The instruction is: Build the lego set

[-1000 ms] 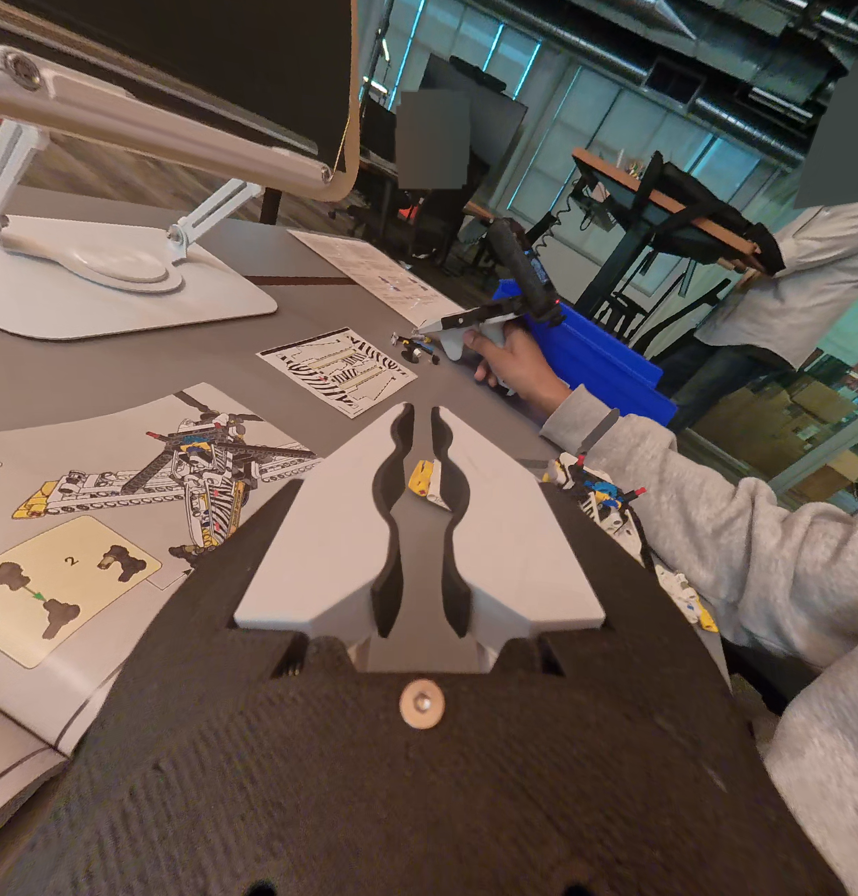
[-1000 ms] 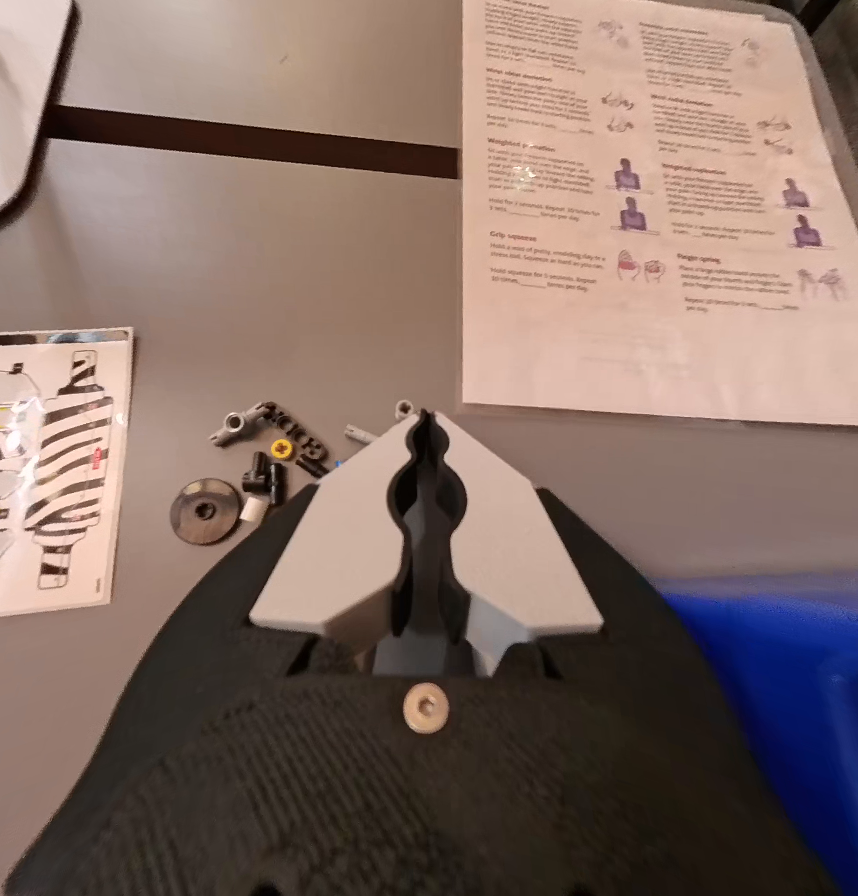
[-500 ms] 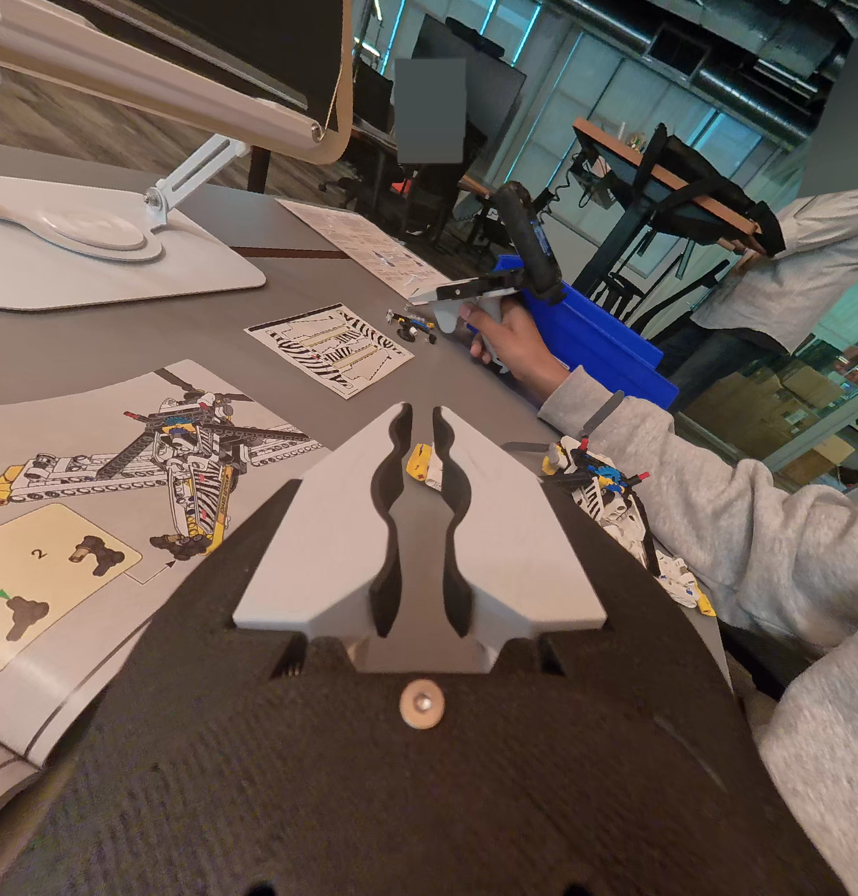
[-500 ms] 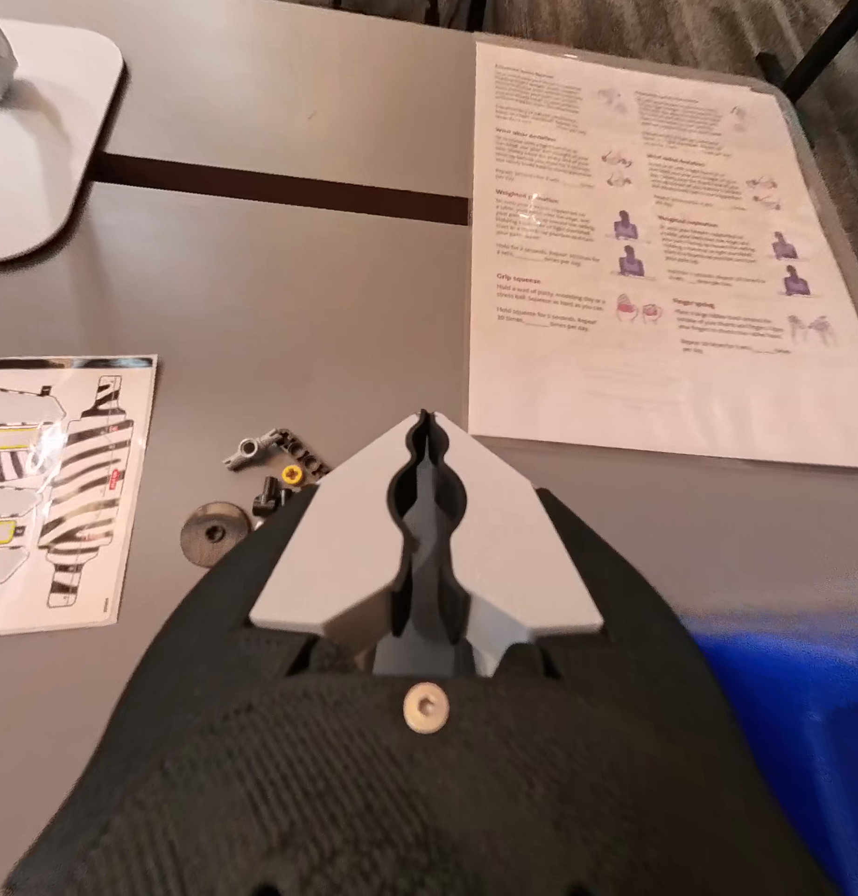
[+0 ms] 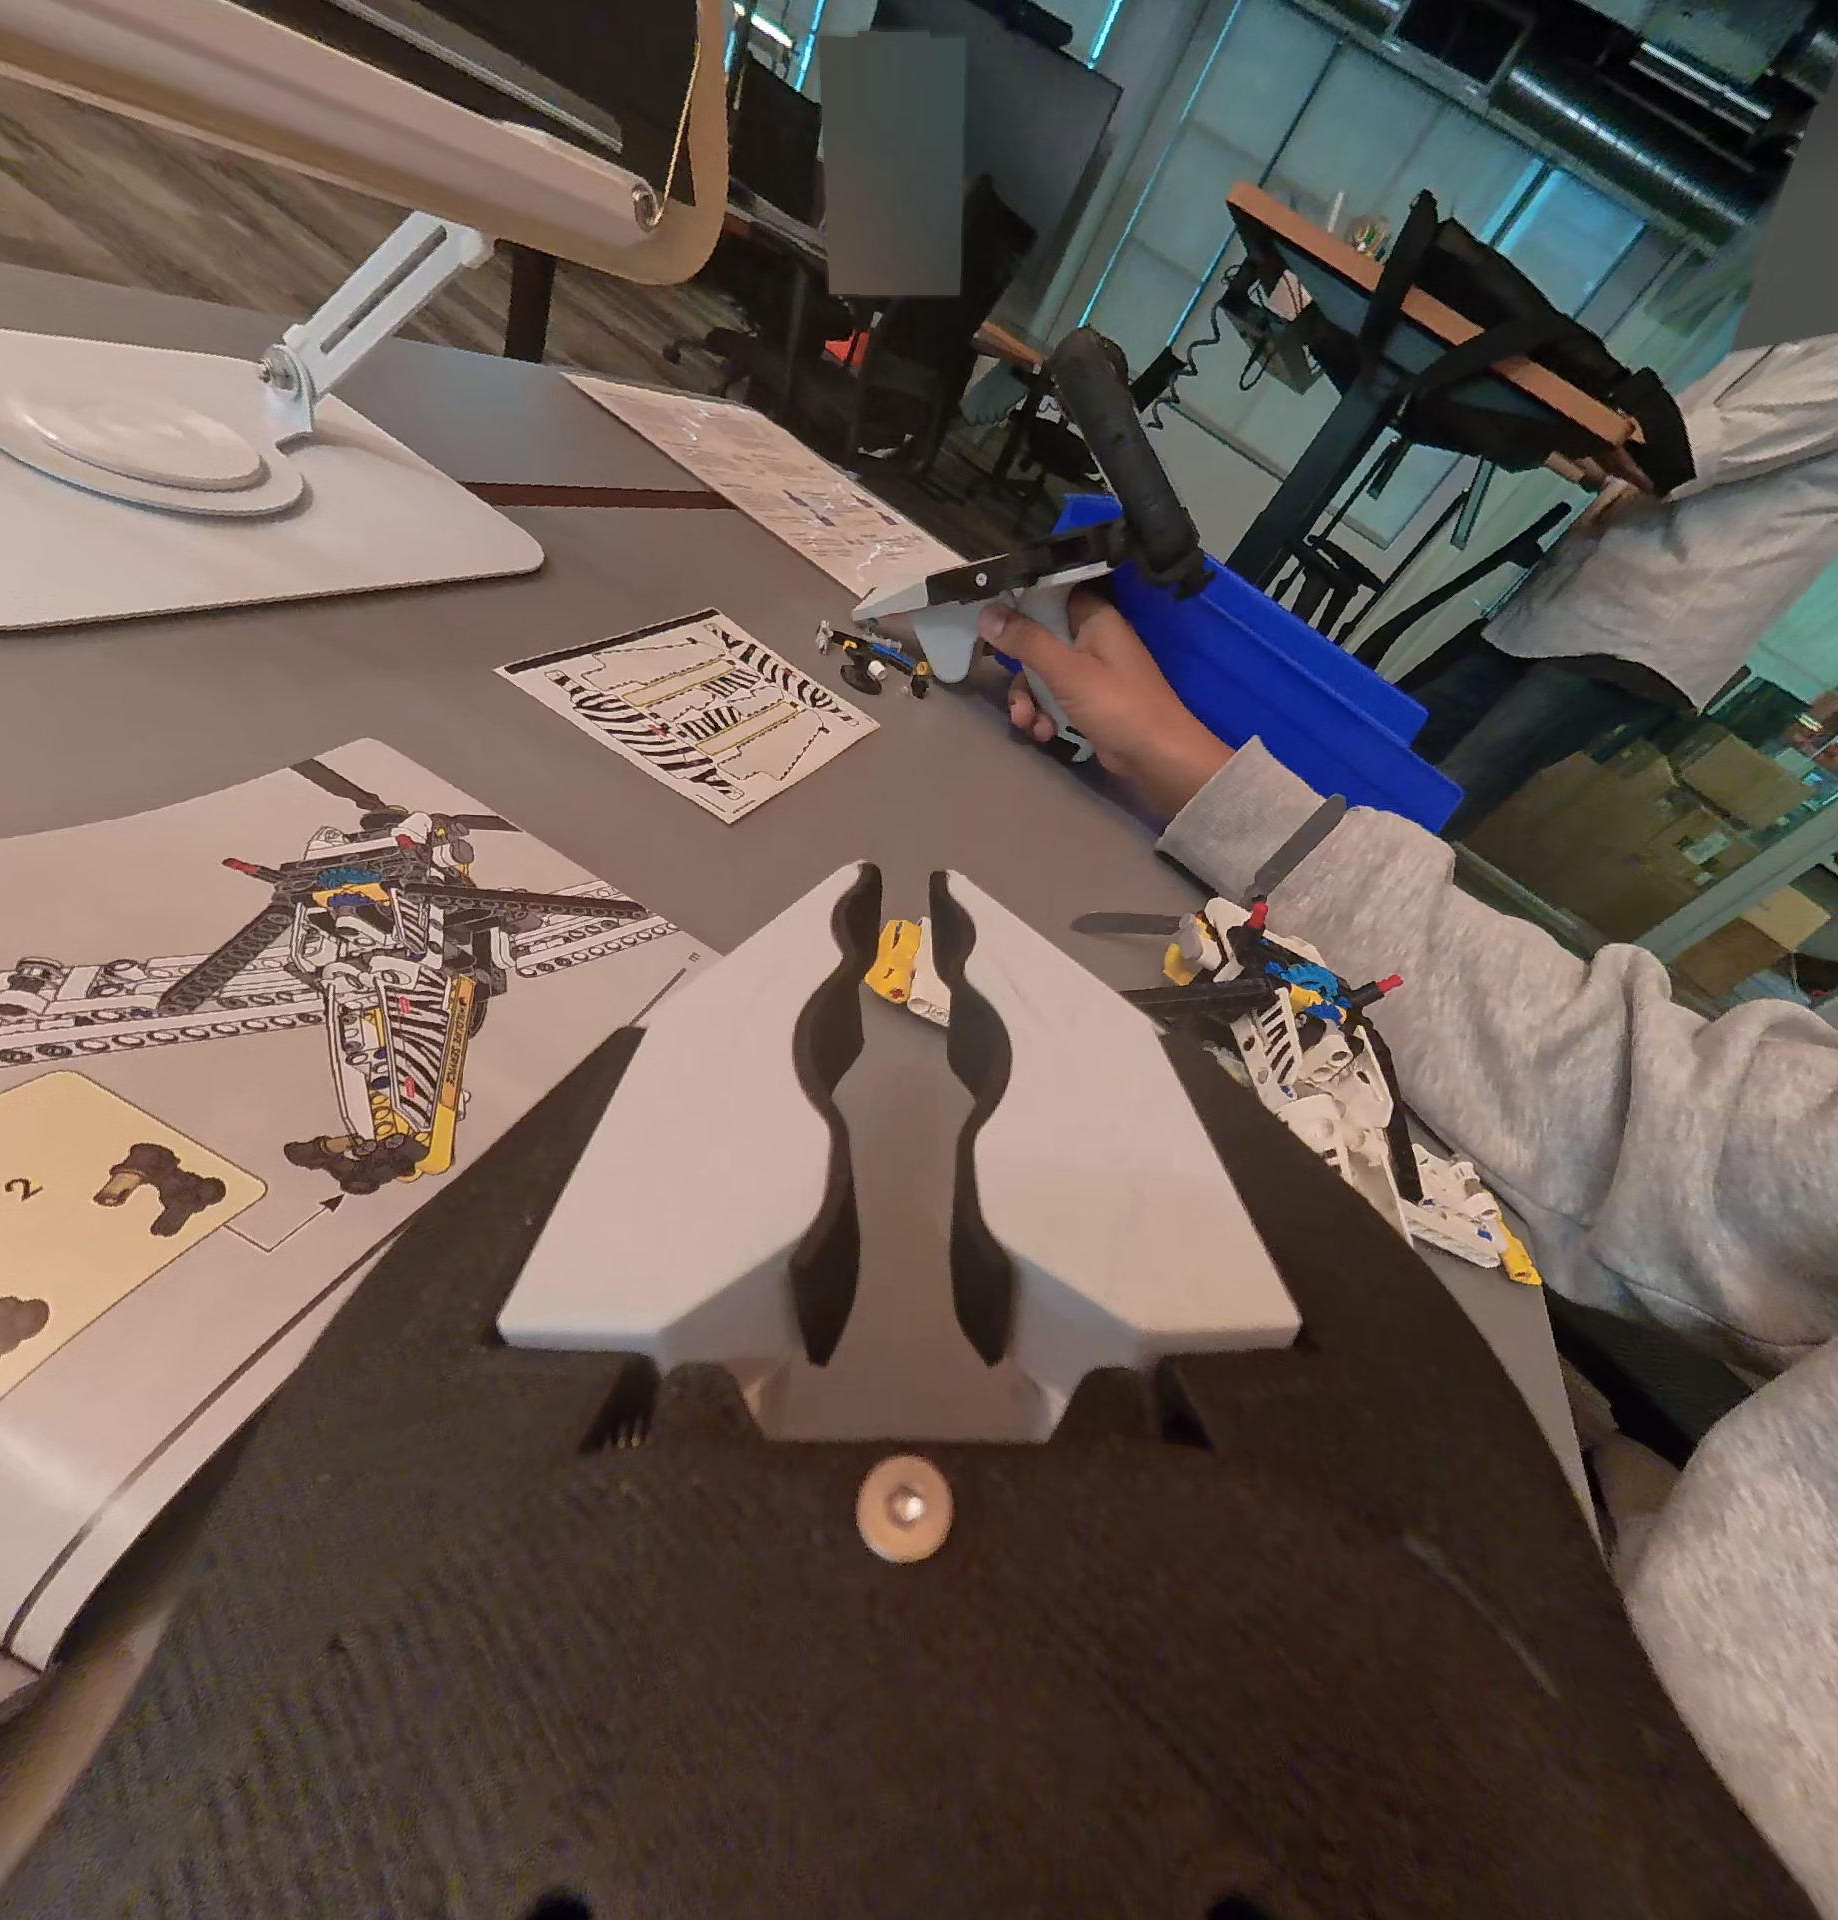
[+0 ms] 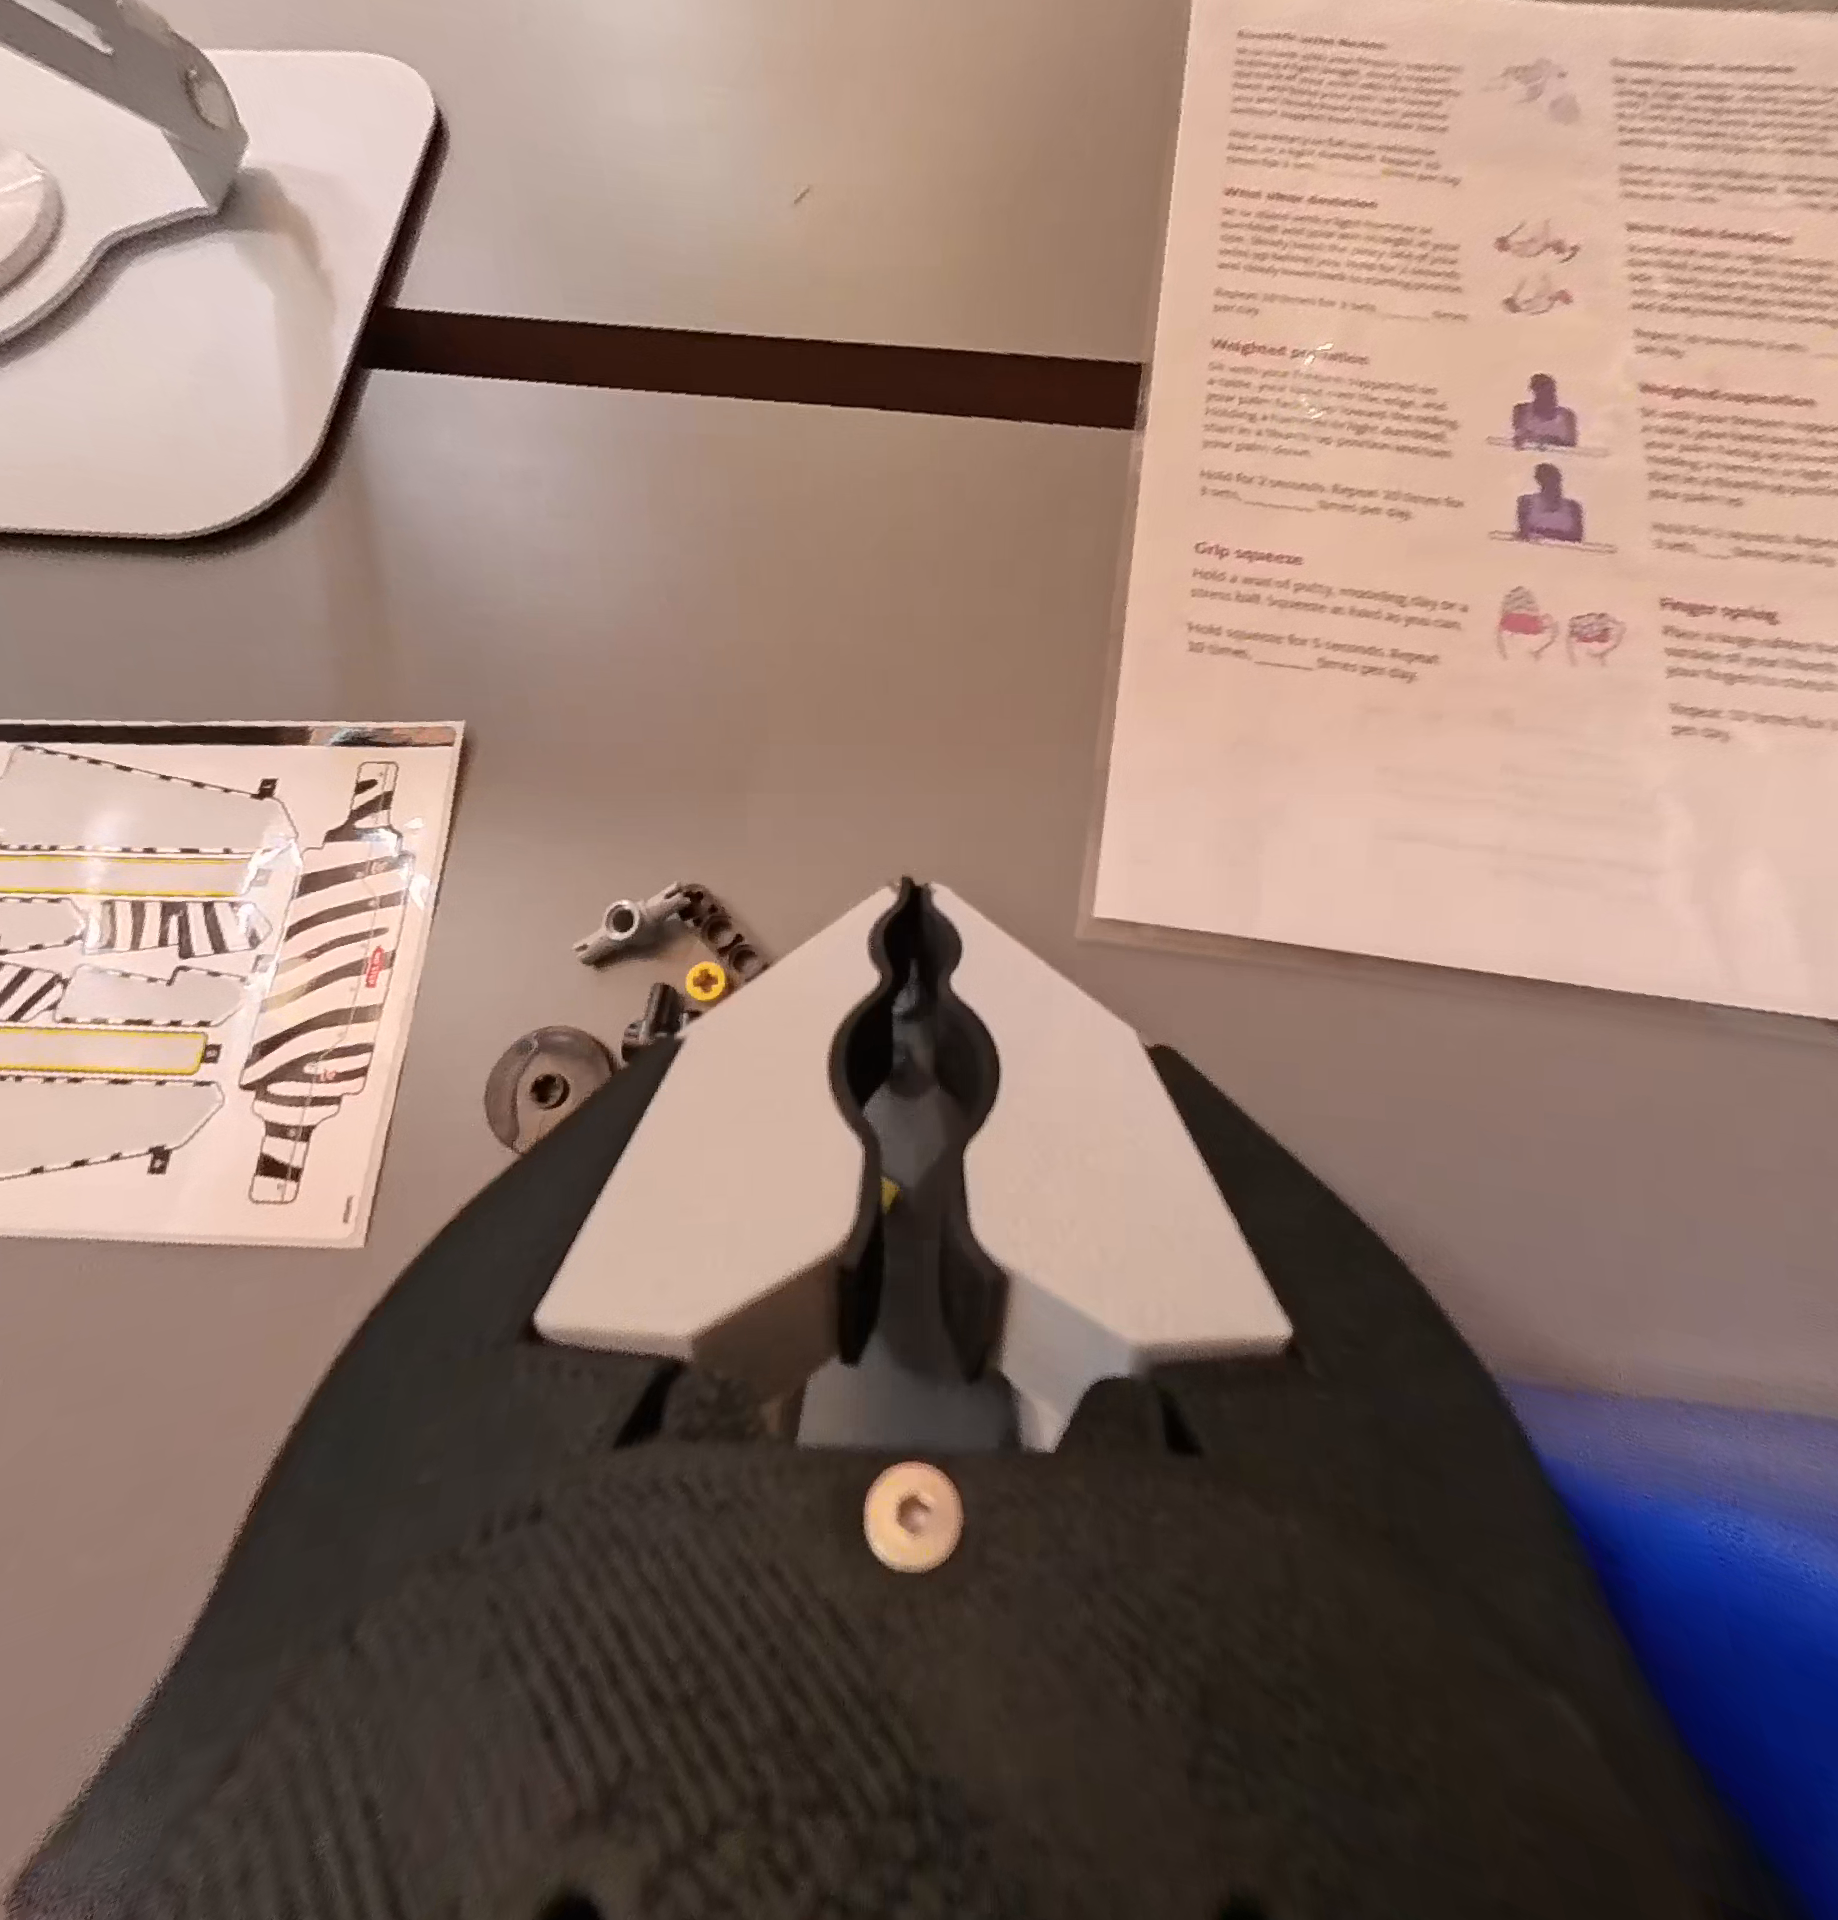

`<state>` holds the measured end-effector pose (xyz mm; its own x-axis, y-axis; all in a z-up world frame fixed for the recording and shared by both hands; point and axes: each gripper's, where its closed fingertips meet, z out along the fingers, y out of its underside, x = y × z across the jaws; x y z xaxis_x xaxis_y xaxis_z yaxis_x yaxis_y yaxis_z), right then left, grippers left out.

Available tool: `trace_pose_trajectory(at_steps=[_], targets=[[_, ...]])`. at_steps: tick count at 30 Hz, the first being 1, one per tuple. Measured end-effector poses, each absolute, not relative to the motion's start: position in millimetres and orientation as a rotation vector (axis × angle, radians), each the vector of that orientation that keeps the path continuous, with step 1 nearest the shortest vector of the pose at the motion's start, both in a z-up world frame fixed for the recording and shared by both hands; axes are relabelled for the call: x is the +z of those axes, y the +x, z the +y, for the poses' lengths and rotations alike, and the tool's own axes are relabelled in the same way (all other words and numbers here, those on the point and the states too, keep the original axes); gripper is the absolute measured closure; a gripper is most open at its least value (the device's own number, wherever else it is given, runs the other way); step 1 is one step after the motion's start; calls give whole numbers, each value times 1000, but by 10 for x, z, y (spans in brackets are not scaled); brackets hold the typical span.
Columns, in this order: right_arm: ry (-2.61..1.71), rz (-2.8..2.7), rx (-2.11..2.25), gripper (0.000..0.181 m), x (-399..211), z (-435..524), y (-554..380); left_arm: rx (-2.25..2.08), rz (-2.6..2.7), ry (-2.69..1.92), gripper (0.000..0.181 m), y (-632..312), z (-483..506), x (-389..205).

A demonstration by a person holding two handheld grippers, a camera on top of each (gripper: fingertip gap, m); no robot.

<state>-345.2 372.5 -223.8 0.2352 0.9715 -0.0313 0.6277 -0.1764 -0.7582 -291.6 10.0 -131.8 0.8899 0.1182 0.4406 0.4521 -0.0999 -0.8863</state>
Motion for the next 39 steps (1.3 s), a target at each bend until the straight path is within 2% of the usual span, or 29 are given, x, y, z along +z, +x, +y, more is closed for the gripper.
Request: trace_pose_trajectory(at_steps=[7, 9, 10, 12, 16, 26, 39], targets=[[-1780, -1410, 635, 179, -2066, 3786, -3393, -298, -448, -1671, 173, -2925, 100, -1341], [-1789, -1445, 647, 162, -2097, 3732, -3372, -304, -449, -1673, 173, -2920, 103, -1348], [-1801, -1458, 653, 159, -2123, 3712, -3365, -306, -448, -1676, 173, -2916, 106, -1353], [-1819, -1464, 640, 160, -2170, 3720, -3362, -306, -446, -1680, 173, -2909, 110, -1360], [-1843, -1469, 615, 176, -2233, 3754, -3376, -307, -443, -1687, 172, -2898, 116, -1368], [-1760, -1522, 835, 177, -1927, 3403, -3356, -320, -460, -1687, 172, -2930, 105, -1396], [-1865, -1633, 775, 176, -2195, 3268, -3234, -335, -467, -1701, 172, -2934, 115, -1448]])
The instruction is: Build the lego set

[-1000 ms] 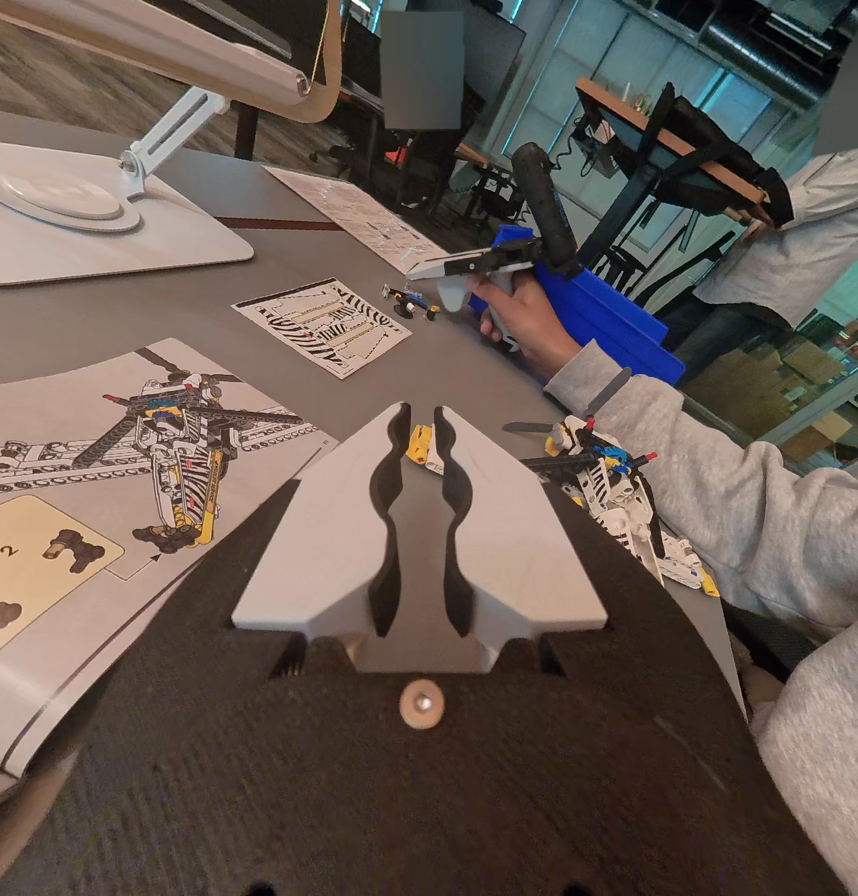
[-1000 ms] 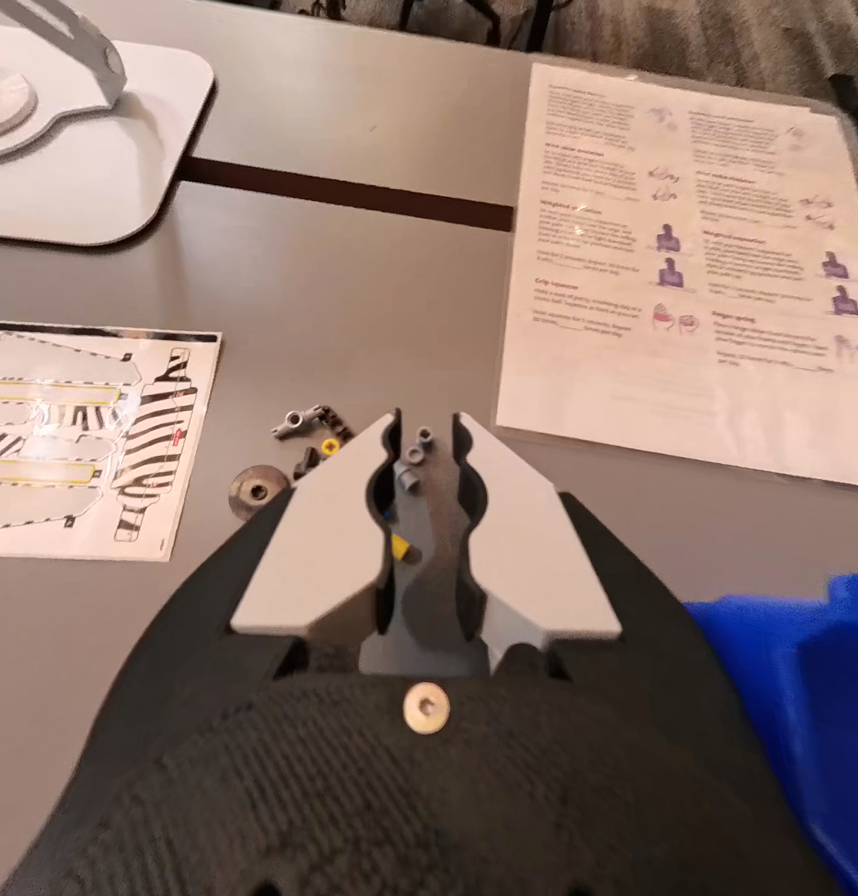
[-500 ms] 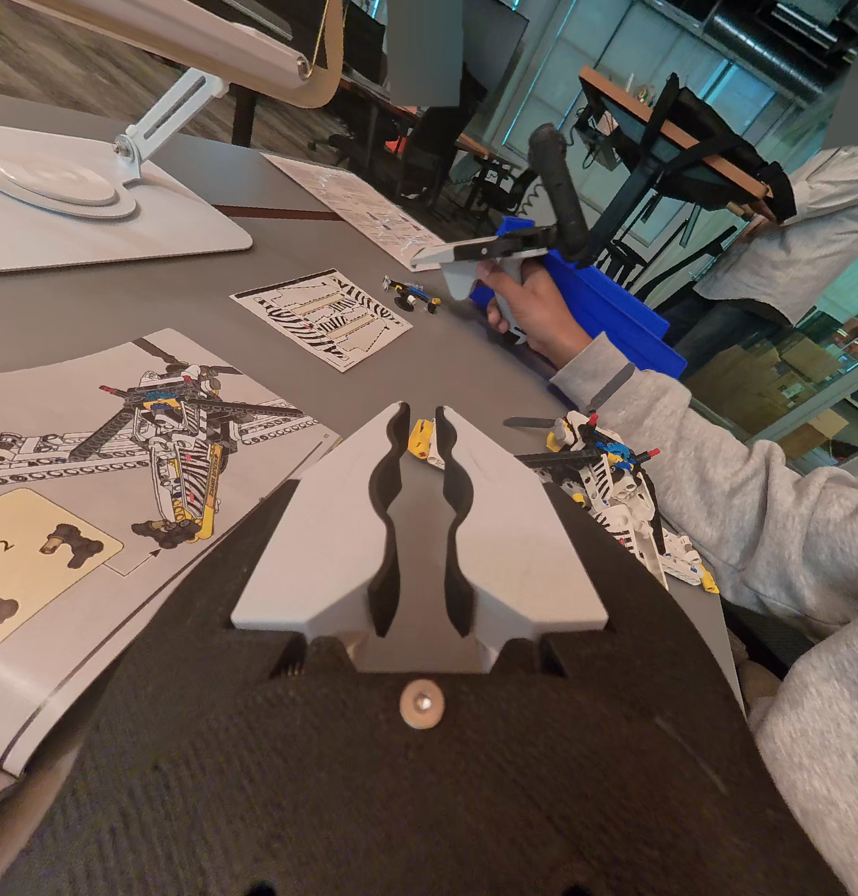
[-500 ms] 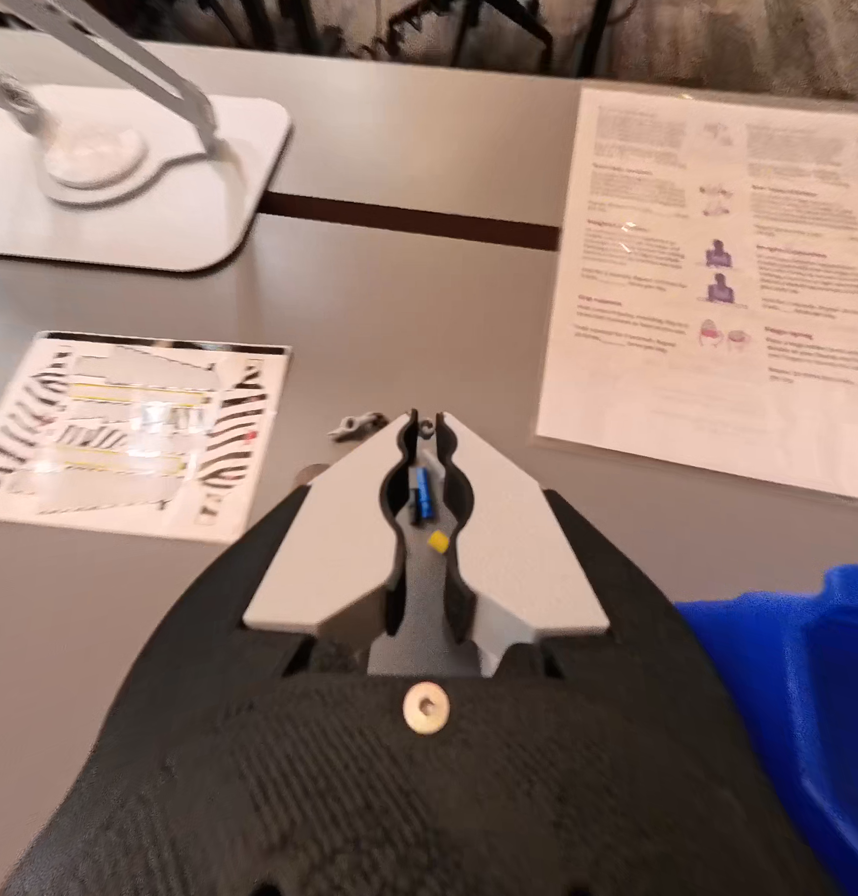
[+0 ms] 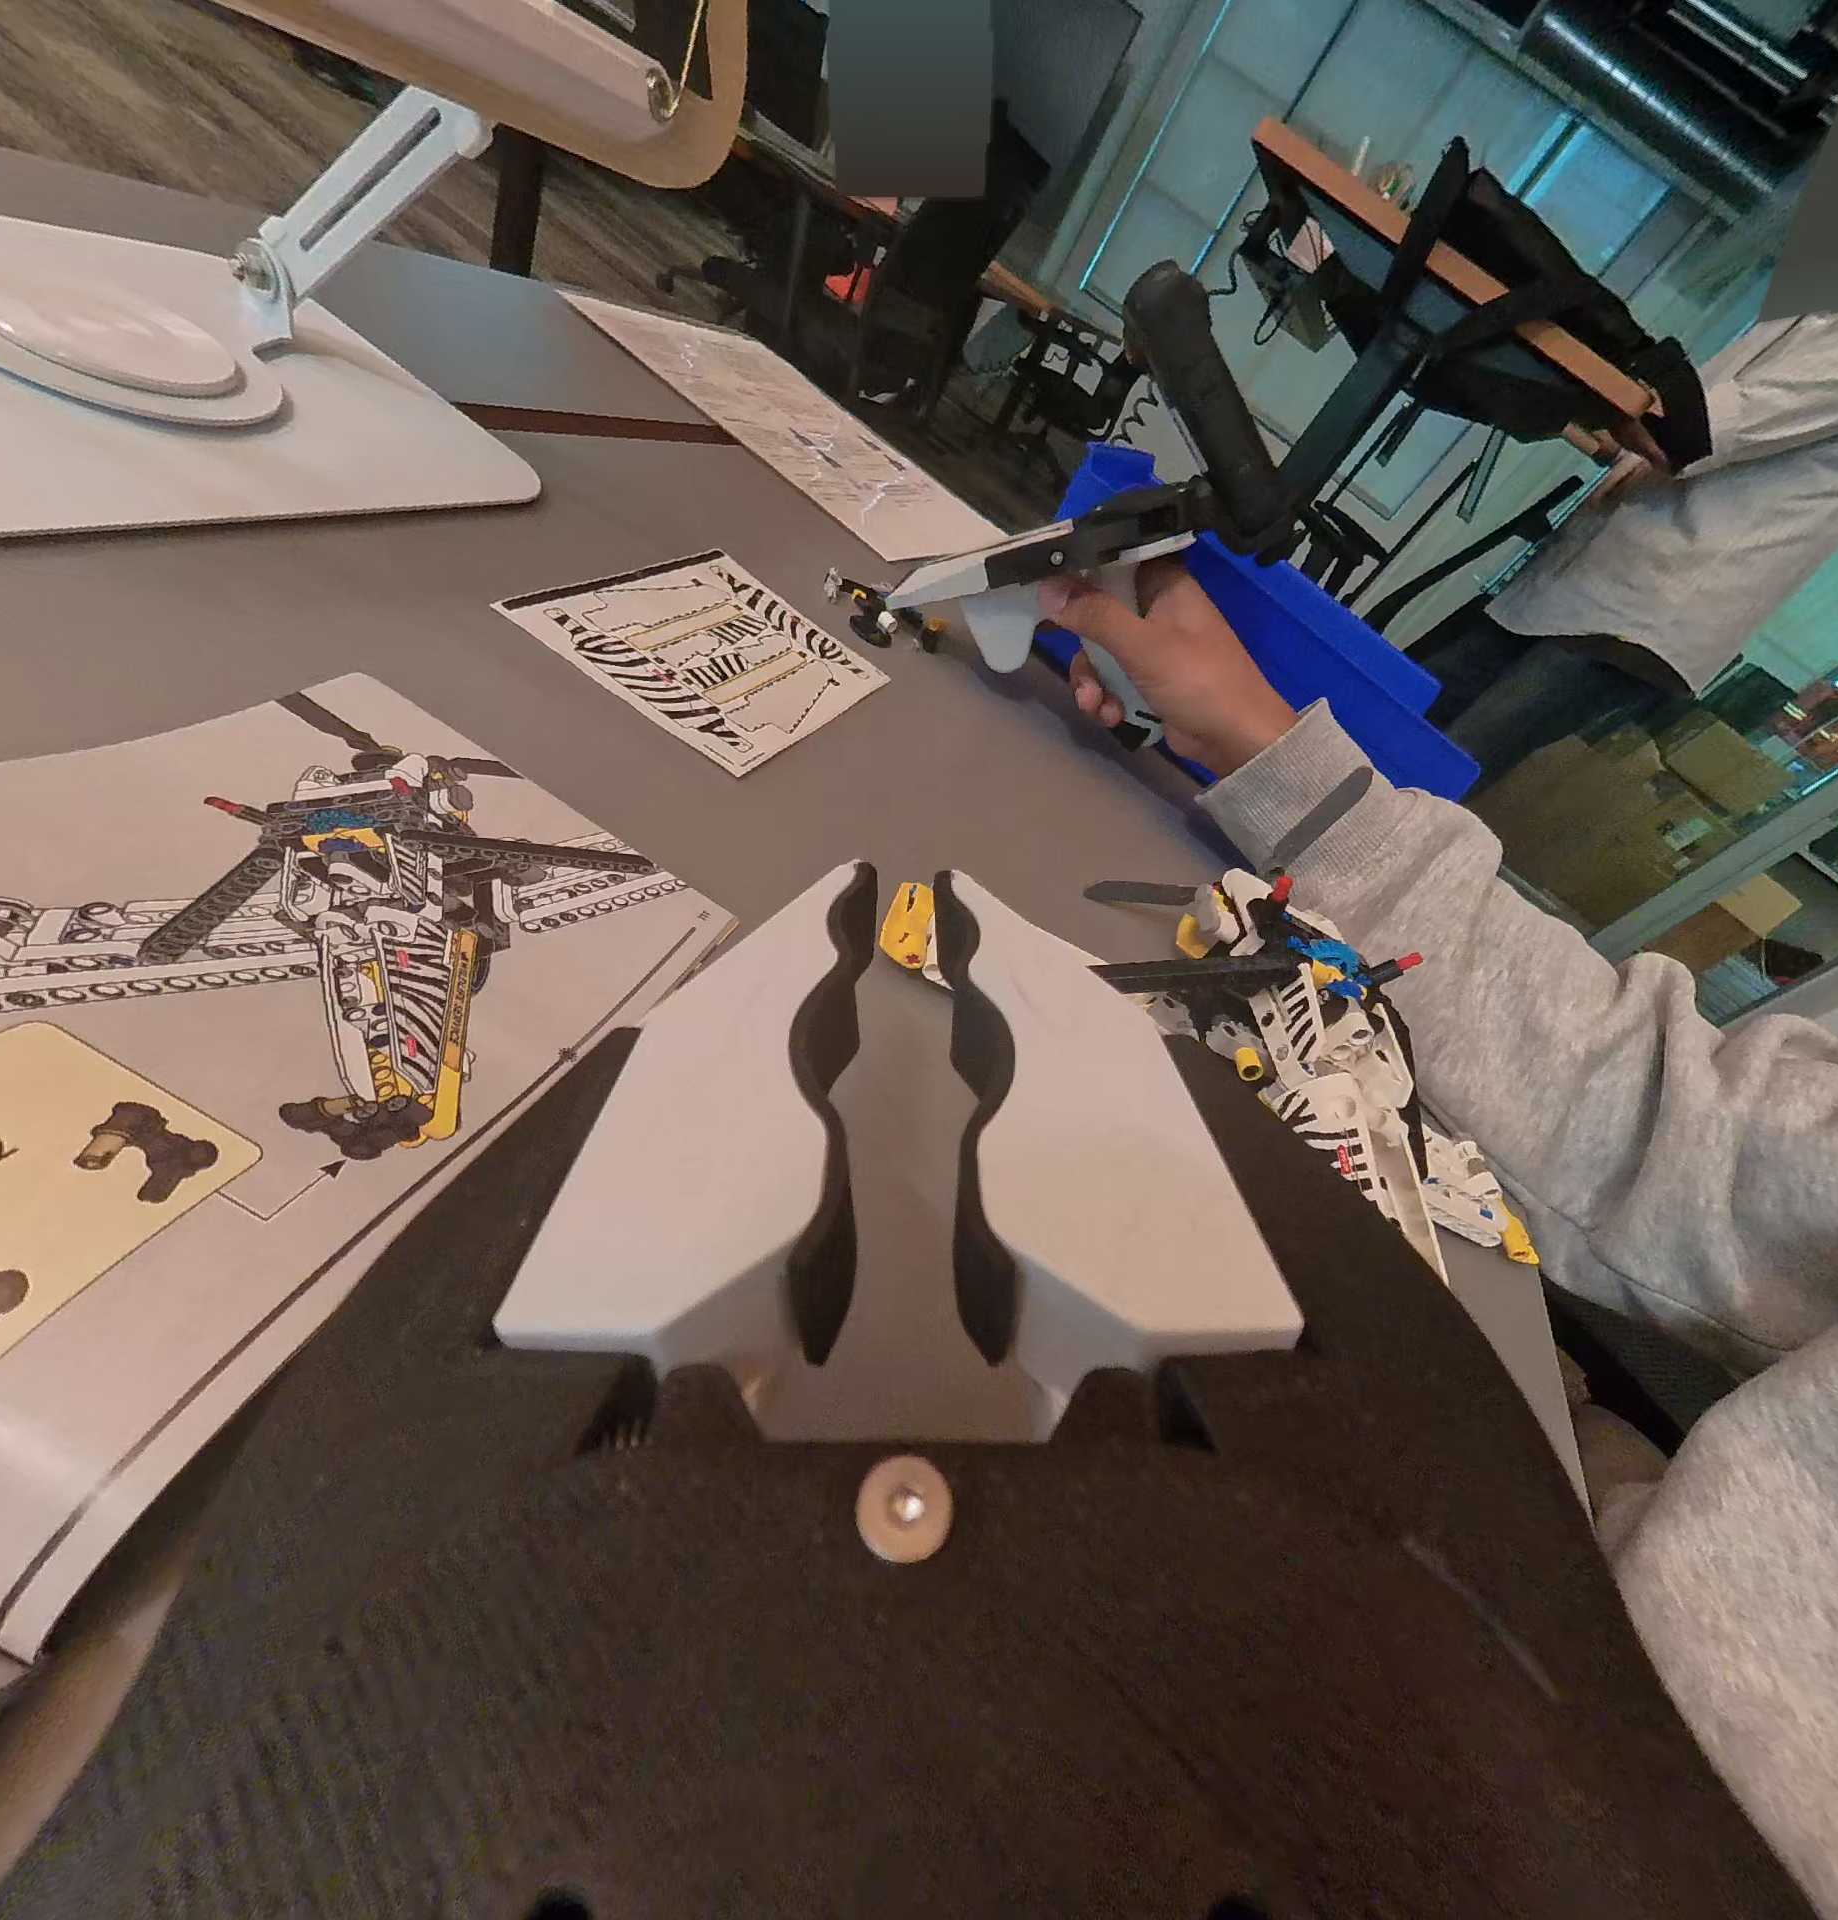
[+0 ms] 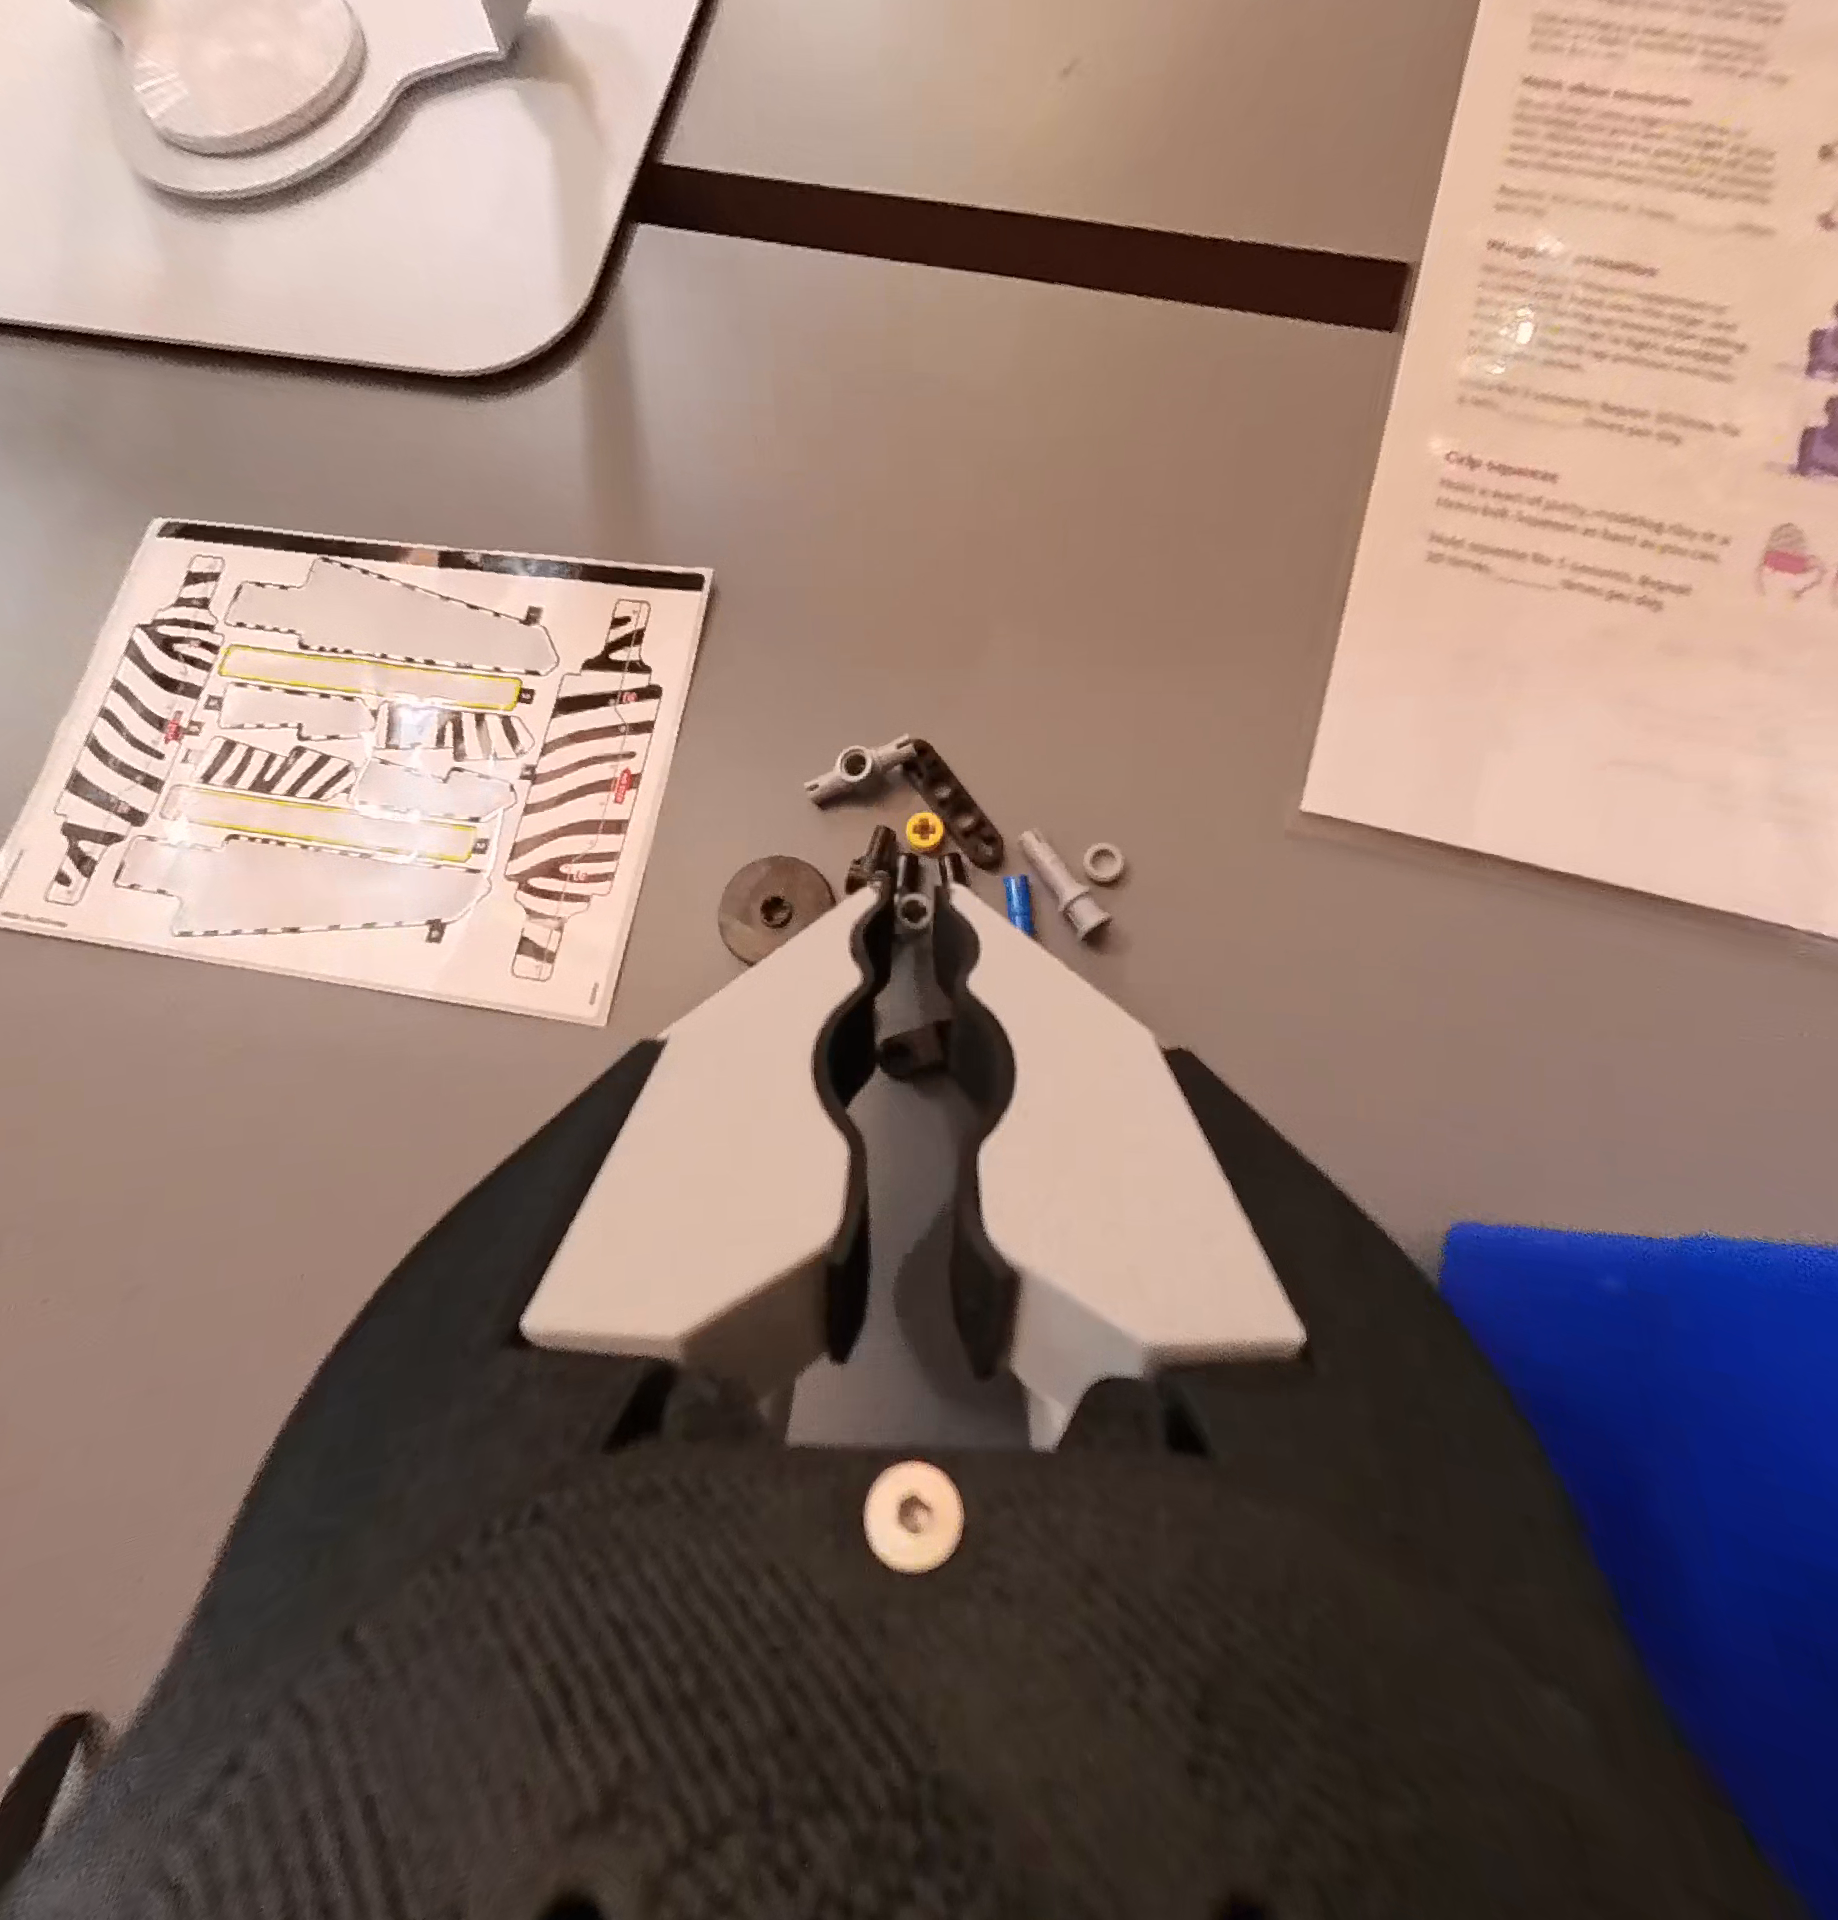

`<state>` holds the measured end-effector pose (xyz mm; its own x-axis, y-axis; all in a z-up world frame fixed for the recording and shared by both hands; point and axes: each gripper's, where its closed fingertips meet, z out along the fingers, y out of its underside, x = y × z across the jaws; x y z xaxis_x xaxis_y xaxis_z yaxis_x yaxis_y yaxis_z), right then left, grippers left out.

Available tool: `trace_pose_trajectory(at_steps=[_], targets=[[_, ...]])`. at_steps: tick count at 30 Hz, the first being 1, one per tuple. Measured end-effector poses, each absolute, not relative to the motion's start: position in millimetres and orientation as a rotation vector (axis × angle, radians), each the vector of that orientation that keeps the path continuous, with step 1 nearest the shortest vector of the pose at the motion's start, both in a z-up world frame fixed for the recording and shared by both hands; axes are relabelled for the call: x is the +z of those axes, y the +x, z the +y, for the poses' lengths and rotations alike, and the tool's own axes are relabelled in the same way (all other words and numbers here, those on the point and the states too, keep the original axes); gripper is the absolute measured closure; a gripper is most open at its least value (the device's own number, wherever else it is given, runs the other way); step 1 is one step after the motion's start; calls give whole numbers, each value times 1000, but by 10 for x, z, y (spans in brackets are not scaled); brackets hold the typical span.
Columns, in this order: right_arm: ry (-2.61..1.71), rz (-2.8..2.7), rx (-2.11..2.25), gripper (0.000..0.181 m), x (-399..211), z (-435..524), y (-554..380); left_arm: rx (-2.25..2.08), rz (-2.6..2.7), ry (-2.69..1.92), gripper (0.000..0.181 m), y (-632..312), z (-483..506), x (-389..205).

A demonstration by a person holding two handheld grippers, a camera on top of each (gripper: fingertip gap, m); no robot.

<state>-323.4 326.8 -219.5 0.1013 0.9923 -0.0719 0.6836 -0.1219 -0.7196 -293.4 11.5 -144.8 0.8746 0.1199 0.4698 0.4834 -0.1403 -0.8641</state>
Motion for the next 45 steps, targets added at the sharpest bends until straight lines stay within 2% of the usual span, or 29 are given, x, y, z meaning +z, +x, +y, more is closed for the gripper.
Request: trace_pose_trajectory(at_steps=[17, 22, 26, 30, 38, 42, 45], targets=[[-1845, -1573, 710, 171, -2018, 3360, -3168, -345, -473, -1716, 171, -2936, 120, -1491], [-1827, -1465, 497, 174, -1869, 3626, -3040, -349, -476, -1720, 171, -2937, 122, -1506], [-1869, -1493, 409, 167, -1965, 3650, -2965, -352, -478, -1727, 170, -2935, 128, -1525], [-1961, -1538, 362, 169, -2182, 3621, -2919, -356, -477, -1733, 170, -2928, 133, -1540], [-2036, -1540, 493, 170, -2231, 3538, -2942, -360, -478, -1735, 170, -2924, 135, -1542], [-1991, -1602, 471, 172, -2055, 3464, -2868, -356, -477, -1737, 170, -2926, 133, -1545], [-1937, -1806, 609, 175, -1925, 3106, -2727, -360, -481, -1737, 170, -2934, 133, -1551]])
